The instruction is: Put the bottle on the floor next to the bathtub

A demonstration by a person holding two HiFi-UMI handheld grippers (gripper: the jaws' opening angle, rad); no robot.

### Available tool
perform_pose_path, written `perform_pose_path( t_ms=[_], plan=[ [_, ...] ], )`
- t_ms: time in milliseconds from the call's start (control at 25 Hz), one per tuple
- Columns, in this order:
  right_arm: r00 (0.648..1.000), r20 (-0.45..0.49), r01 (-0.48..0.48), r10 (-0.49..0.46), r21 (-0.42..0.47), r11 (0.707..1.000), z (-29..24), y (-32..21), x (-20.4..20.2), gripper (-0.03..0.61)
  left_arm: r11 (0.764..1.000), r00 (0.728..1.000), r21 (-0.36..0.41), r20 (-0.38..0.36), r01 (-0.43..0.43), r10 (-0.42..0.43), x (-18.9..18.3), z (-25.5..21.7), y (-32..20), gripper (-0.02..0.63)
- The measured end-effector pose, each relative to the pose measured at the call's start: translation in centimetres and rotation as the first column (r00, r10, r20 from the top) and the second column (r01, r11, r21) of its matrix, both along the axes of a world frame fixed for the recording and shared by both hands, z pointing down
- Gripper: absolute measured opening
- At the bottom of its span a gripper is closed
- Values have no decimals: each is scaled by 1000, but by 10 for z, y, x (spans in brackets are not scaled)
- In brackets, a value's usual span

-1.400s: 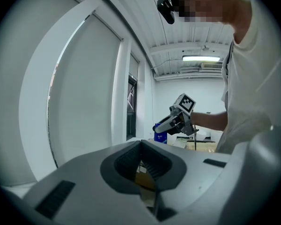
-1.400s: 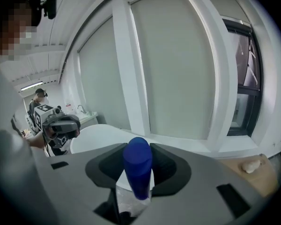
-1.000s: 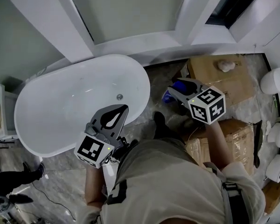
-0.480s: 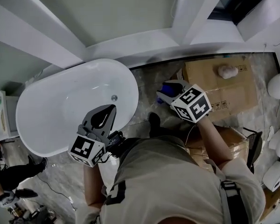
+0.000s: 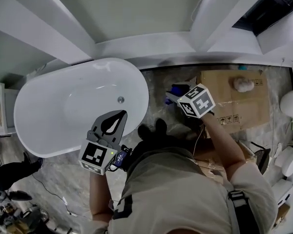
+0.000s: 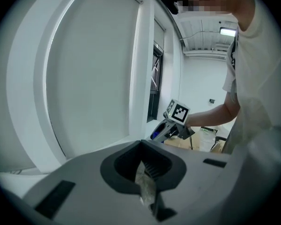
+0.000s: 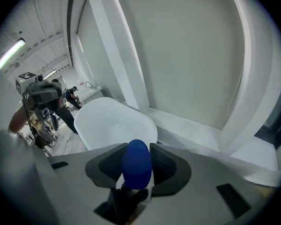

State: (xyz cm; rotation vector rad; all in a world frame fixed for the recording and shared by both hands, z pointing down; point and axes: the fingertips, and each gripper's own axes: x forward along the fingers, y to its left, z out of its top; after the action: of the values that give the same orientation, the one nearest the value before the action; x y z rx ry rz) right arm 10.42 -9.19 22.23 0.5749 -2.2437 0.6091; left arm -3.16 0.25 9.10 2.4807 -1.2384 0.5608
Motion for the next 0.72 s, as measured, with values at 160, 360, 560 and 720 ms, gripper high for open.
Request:
perform_pose_path(
  t_ms=[160,360,560,720],
  plan=[
    [999,-36,-16,13,-71,997,29,-1,-22,160,1000,997,-24,-80,4,-6,-22,13,3,57],
    [991,-133,-44,32,-90,995,61,-6,-41,160,998,997,-61,-80,-23,18,-55,45,-3,57],
    [980,-188,-85,66,-97,992,76,-5,-39,160,993,997,-108,-68,-49,42,-59,60,-6,57],
    [974,-214,-99,71,-122,988,91,-8,-30,160,989,995,-131,-82,-69,59,-48,65,-18,57]
  ],
)
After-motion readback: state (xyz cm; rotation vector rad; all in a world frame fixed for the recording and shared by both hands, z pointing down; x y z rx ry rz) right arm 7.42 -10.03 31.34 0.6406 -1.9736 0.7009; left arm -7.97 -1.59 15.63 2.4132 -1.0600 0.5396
